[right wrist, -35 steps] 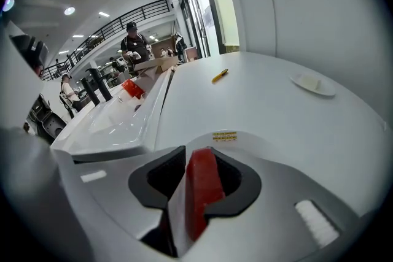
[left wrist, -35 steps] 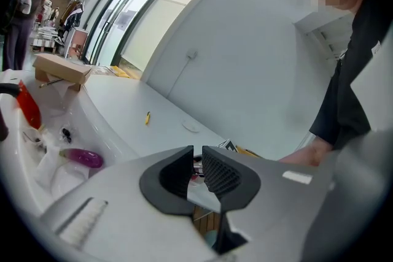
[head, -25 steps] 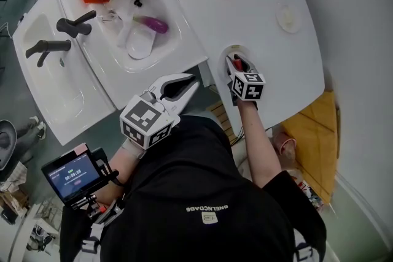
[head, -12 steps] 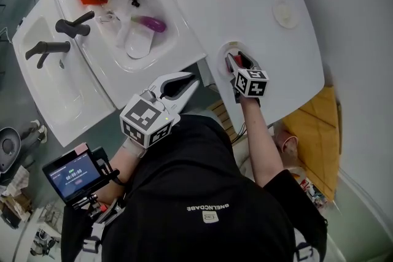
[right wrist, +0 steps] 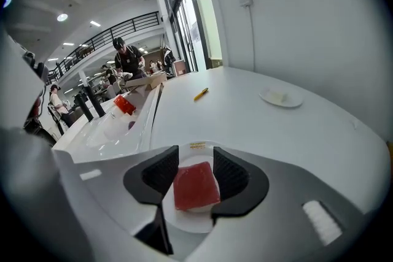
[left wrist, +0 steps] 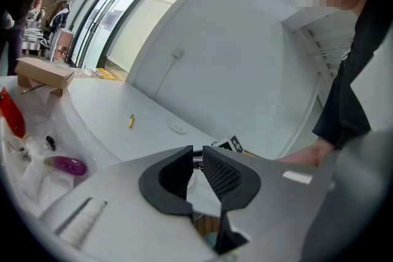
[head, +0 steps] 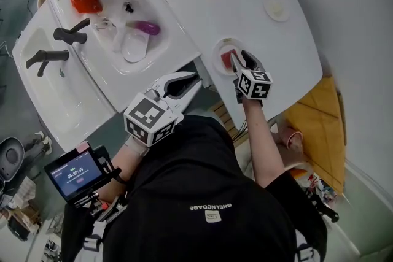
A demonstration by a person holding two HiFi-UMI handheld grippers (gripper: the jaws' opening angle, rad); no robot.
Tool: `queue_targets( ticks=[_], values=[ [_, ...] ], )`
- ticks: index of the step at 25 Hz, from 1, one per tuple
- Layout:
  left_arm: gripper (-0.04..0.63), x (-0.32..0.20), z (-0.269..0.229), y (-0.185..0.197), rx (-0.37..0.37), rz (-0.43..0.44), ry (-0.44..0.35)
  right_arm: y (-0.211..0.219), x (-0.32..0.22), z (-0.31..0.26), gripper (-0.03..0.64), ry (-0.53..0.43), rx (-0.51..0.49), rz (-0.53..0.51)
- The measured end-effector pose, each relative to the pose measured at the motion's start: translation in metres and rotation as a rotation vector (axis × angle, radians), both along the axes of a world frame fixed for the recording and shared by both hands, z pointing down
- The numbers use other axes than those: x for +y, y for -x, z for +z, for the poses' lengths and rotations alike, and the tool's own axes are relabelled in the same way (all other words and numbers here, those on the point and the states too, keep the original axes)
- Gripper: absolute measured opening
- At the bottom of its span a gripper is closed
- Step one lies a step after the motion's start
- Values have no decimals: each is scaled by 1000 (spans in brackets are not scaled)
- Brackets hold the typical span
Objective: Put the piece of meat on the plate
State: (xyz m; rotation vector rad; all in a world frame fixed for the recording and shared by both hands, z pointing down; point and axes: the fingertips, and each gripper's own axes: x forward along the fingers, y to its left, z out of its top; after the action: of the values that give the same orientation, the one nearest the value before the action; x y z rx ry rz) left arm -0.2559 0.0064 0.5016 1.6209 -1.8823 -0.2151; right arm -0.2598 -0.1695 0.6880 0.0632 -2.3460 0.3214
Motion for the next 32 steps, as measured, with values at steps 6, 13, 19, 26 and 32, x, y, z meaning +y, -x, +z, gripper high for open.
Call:
queue_targets(
  ticks=[6, 13, 19, 26, 32],
  values=[
    [57, -13, -7, -16, -11, 65, -18, -24, -9, -30, 181, -4, -56, 68],
    [57, -31, -15, -40, -20, 169, -49, -65, -11, -68, 179, 4, -136, 183],
    [57, -50, -28, -64, -35, 271, -86, -103, -9, -96, 160, -2, -182, 276],
    [55, -62, -45, -106, -53, 386, -116, -156, 0, -140, 138, -30, -275, 380],
    [52, -70, -58, -144, -85, 462, -141, -208, 10, -175, 128, -46, -354, 457]
  ],
)
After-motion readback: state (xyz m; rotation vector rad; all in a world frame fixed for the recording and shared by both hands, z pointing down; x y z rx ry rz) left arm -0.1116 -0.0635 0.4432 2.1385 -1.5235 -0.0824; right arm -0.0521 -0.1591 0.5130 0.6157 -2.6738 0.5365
